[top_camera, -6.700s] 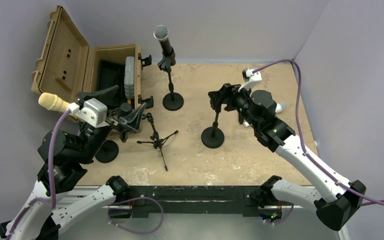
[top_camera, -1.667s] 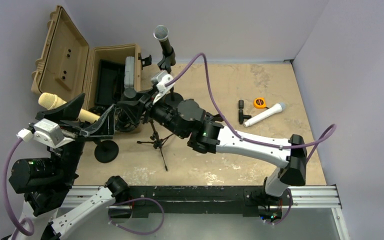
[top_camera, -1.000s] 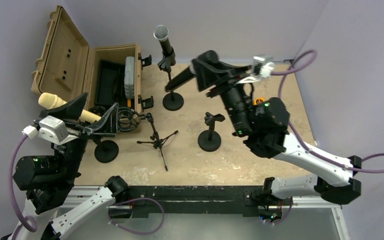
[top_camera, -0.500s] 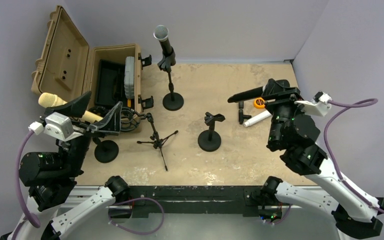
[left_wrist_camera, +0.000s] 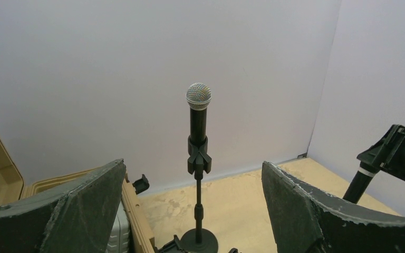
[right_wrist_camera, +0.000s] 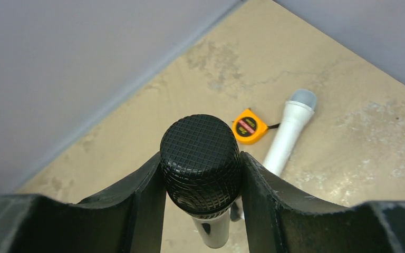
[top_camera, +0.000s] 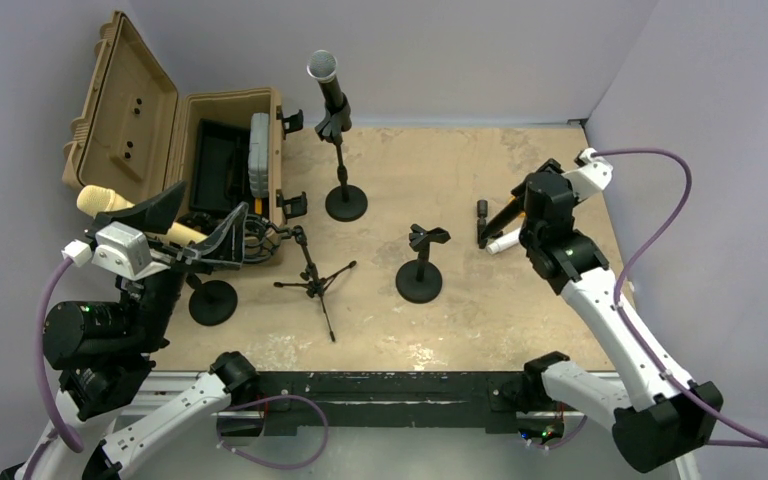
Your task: Remove the microphone from the stand
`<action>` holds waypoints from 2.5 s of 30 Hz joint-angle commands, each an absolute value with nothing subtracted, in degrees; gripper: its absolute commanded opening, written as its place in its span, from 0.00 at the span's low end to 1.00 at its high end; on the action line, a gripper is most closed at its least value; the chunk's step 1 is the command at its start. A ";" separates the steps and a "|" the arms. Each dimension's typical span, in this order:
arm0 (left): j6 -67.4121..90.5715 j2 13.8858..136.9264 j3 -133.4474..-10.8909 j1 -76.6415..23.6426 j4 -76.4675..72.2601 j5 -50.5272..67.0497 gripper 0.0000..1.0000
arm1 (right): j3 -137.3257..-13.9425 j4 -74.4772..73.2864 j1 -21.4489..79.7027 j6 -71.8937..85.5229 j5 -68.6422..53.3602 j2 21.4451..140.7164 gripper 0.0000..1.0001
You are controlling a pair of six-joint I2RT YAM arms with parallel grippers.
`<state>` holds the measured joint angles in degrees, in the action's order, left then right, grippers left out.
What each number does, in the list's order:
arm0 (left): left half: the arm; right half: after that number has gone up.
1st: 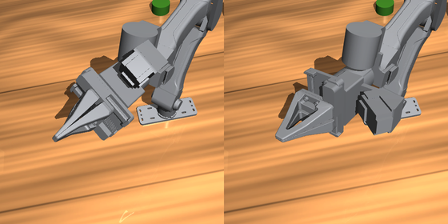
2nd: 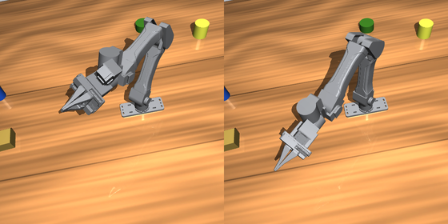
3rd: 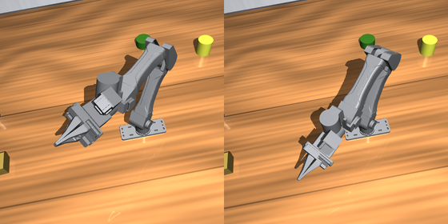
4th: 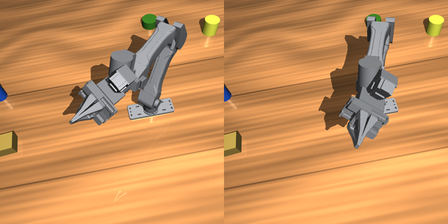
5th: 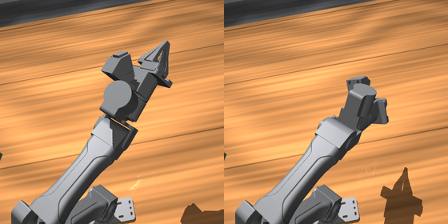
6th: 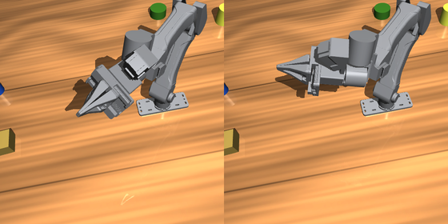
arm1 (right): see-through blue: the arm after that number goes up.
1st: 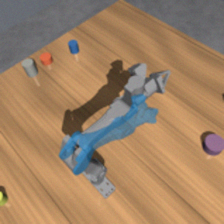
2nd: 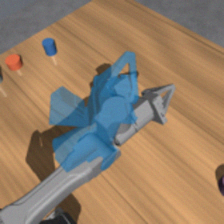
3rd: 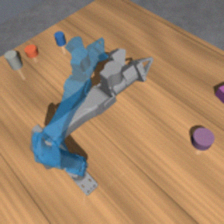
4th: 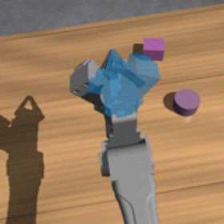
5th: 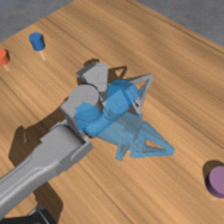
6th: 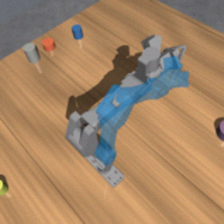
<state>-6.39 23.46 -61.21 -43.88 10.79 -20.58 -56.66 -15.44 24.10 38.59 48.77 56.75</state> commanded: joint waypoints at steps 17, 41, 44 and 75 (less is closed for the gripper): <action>-4.41 24.94 -61.27 -43.59 9.50 -19.12 0.97 | -55.66 -22.55 6.13 43.56 29.69 63.61 0.00; -3.43 25.92 -61.17 -43.60 9.50 -18.13 0.97 | -43.98 -8.84 -17.00 43.50 13.46 73.47 0.00; -3.34 26.12 -61.05 -43.60 9.51 -18.02 0.98 | -43.50 -5.63 -17.59 44.40 13.10 76.24 0.00; -2.75 26.40 -61.17 -43.59 9.67 -17.01 0.98 | -39.83 4.71 -17.59 44.57 7.54 80.23 0.92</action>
